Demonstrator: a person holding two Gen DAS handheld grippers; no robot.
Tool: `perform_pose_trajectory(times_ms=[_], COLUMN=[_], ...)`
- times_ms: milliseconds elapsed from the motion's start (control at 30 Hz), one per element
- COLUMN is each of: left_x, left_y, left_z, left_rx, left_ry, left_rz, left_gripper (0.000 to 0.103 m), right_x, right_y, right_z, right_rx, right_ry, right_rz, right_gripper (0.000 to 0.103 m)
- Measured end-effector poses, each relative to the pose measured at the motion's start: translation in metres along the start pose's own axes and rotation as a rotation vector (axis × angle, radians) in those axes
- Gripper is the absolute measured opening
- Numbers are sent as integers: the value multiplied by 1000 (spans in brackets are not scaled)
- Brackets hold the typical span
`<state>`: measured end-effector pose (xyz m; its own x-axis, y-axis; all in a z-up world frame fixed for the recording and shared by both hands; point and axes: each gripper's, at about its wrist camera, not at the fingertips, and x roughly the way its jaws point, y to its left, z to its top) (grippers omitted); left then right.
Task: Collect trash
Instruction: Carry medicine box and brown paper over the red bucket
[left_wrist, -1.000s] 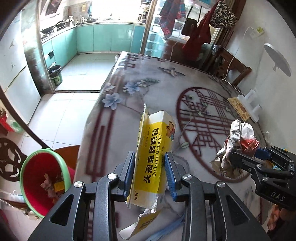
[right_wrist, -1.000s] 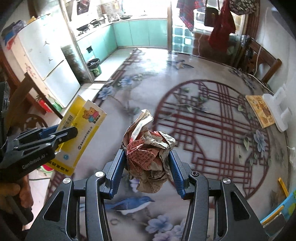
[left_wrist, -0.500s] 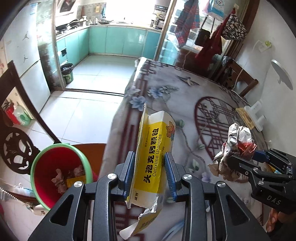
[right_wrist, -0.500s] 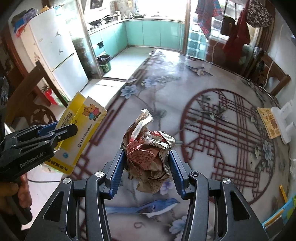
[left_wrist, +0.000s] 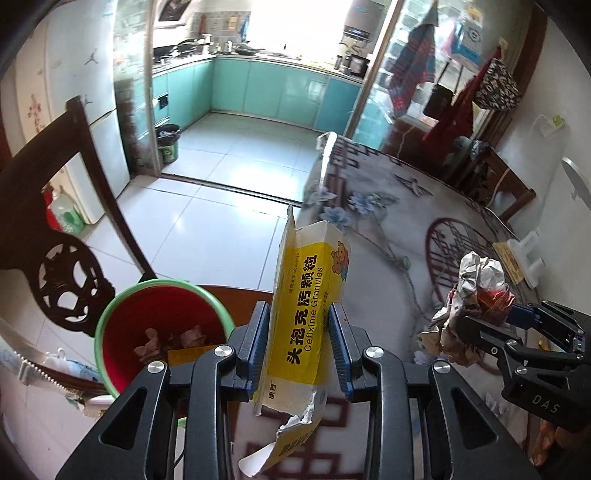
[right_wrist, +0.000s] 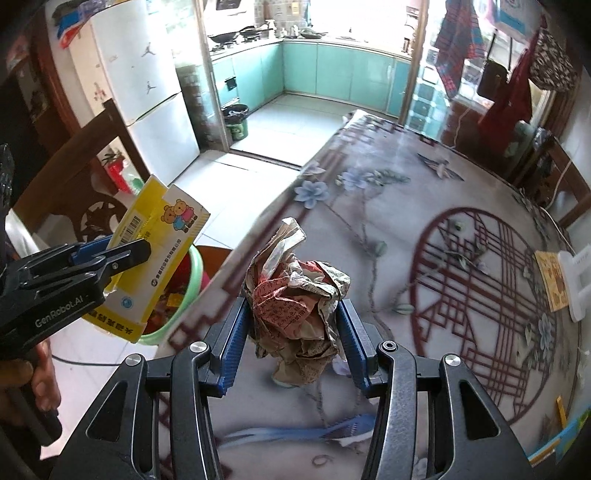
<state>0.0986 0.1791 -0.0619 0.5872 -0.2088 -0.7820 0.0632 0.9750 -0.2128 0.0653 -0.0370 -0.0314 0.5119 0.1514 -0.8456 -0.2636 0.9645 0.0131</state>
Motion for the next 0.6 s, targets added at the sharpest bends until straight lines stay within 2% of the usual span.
perform_pose_trajectory(times_ms=[600], left_x=[-17], left_y=[99], left_z=[-15], left_rx=[-103], left_ry=[3], left_rz=[96], left_gripper=[30], right_x=[20], right_y=[71], right_z=[20], right_rx=[-82], right_ry=[13], right_rz=[47], right_gripper=[47])
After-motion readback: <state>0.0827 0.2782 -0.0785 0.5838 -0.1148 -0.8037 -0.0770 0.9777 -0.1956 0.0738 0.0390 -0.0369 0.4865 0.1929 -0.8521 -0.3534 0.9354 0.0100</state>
